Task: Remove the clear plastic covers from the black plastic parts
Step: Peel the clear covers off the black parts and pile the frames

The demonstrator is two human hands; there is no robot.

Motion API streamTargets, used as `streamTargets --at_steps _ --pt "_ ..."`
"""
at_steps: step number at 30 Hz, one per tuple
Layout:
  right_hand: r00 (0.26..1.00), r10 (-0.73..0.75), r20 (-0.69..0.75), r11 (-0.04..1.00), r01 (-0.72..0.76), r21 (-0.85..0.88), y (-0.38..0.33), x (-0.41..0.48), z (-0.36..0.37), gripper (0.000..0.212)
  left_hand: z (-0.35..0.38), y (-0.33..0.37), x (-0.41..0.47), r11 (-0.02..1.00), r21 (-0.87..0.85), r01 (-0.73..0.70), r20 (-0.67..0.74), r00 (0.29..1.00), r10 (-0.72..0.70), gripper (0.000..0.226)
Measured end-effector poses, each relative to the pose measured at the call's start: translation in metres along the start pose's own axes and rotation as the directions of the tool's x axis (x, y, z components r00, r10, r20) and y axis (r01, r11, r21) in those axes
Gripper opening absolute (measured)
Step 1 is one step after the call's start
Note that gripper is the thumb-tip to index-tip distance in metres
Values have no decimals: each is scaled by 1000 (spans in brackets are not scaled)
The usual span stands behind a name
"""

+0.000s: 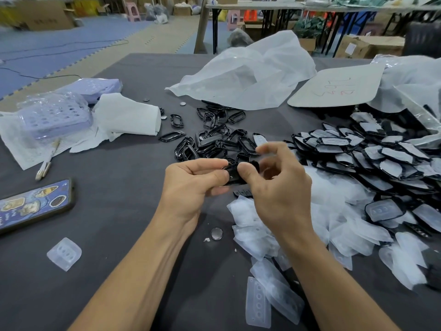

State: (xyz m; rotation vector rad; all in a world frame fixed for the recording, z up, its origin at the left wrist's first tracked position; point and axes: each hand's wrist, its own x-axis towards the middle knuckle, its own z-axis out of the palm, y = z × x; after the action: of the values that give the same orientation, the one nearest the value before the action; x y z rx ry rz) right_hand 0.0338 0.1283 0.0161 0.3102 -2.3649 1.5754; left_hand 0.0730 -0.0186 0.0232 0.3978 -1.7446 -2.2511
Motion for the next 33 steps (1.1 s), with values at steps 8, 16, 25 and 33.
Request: streamTargets --at_steps 8,16,25,33 --pt "961 226 156 861 -272 430 -3 5 -1 24 5 -2 4 894 -302 330 6 939 -344 60" --pt "976 146 162 922 -194 334 -1 3 1 21 9 -3 -1 982 26 188 -29 982 -188 9" --pt "937 63 343 787 165 -595 -12 -6 -16 52 -10 1 11 997 50 55 -299 954 -38 12" --pt "900 106 423 805 172 -568 -11 -13 -11 26 -11 -4 17 996 40 74 -267 962 -60 8"
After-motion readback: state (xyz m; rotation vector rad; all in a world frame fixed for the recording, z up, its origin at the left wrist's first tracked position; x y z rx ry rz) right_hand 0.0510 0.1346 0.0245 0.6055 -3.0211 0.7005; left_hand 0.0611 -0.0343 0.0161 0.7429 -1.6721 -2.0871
